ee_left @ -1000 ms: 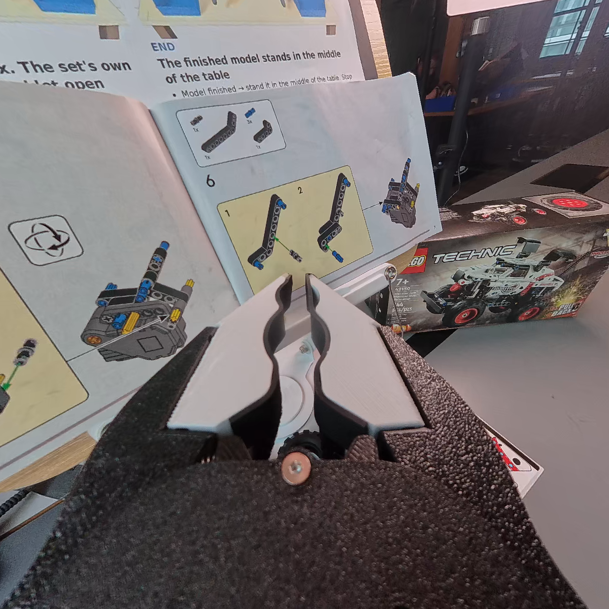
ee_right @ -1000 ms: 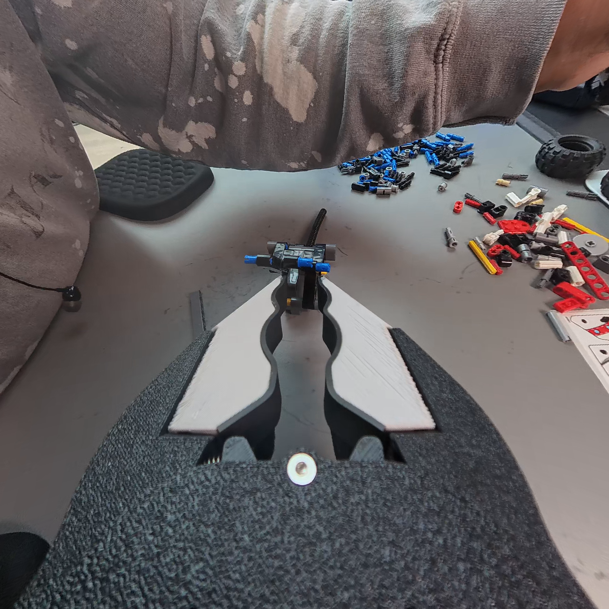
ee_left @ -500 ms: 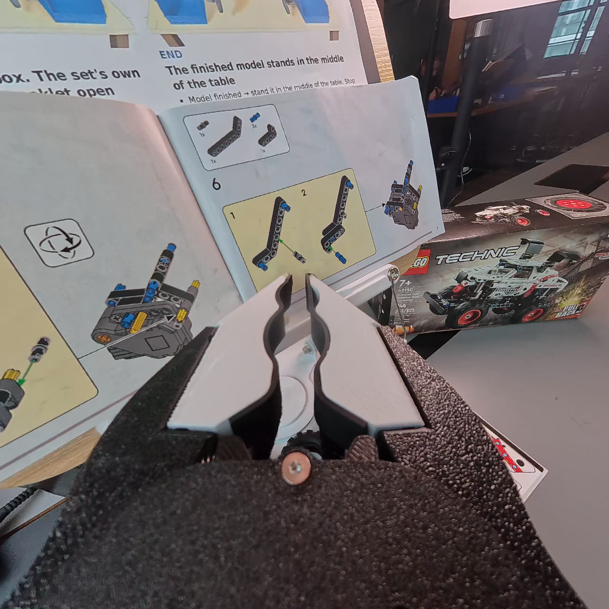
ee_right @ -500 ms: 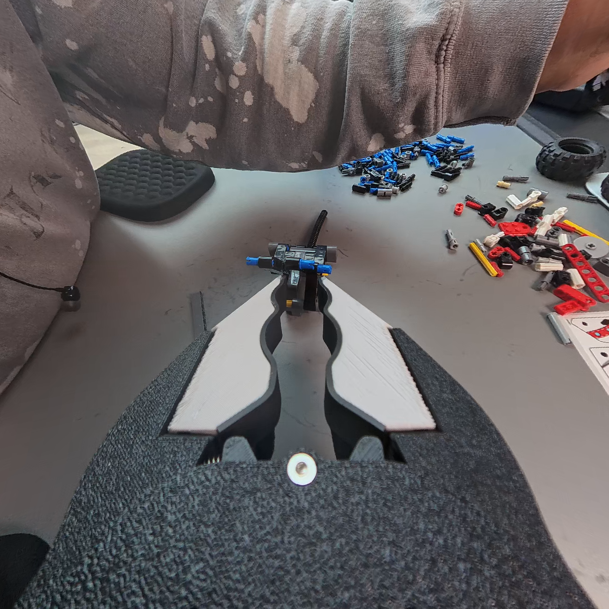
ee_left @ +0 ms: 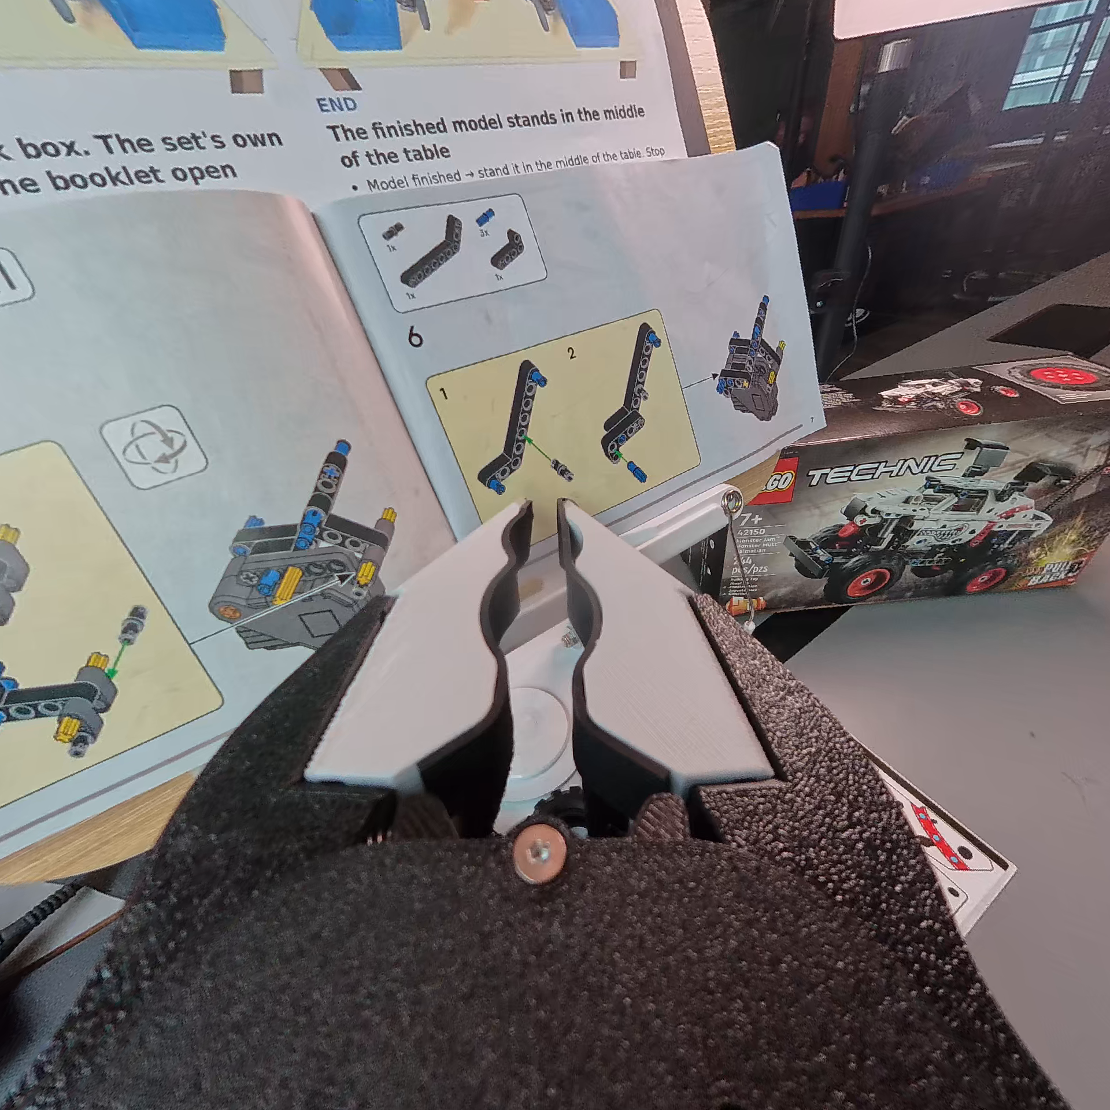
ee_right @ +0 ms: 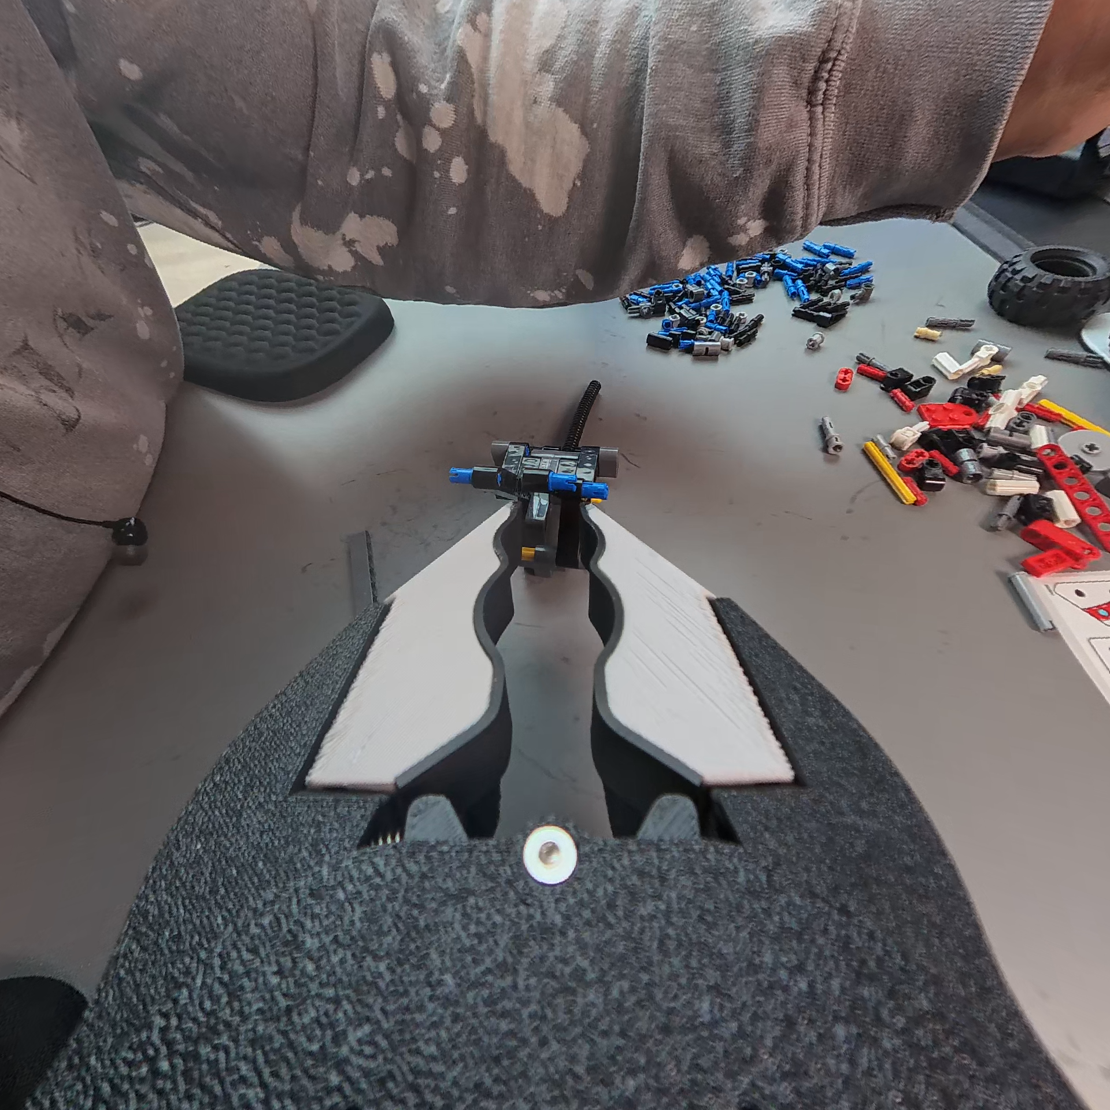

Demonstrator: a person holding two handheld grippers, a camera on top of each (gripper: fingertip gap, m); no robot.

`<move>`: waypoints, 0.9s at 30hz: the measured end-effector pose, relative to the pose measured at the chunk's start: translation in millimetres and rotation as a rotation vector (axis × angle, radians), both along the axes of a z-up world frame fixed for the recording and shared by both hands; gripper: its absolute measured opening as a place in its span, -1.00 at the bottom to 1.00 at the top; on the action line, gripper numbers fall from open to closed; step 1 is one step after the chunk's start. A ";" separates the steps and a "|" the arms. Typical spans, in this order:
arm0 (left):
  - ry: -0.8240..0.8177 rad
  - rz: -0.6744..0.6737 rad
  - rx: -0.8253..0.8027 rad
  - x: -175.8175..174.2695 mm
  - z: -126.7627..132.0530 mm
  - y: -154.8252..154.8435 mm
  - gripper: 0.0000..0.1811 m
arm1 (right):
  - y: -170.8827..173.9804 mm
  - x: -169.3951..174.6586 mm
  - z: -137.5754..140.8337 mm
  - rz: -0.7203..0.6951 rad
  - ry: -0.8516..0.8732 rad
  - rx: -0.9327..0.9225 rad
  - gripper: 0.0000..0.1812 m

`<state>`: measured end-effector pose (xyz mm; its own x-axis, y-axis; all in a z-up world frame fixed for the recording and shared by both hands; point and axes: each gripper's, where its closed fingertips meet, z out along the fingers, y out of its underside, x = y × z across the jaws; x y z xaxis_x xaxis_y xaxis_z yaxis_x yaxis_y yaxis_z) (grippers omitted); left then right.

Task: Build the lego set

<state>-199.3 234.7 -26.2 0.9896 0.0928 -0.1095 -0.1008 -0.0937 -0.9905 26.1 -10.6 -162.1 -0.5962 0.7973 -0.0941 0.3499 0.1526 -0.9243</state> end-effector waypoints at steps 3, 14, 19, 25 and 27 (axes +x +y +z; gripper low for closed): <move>-0.001 0.011 0.004 -3.8 -0.1 -1.2 -0.90 | 1.0 0.1 0.6 -0.004 0.002 0.001 -0.79; -0.046 0.136 0.070 -55.3 6.9 -36.2 -0.93 | 0.5 -0.2 -0.9 -0.004 -0.002 0.005 -0.79; -0.040 0.148 0.068 -61.7 6.0 -40.3 -0.92 | 0.5 -0.5 0.0 -0.006 0.000 -0.001 -0.79; -0.033 0.152 0.067 -61.9 5.1 -38.9 -0.91 | 0.2 0.1 0.2 -0.003 0.002 0.001 -0.79; -0.033 0.153 0.067 -62.1 4.9 -38.5 -0.92 | 0.5 0.3 0.9 -0.003 0.003 -0.003 -0.79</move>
<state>-261.4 196.3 -21.3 0.9664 0.2483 -0.0658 -0.0578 -0.0395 -0.9975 26.4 -10.0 -161.2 -0.5941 0.7989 -0.0943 0.3473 0.1489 -0.9259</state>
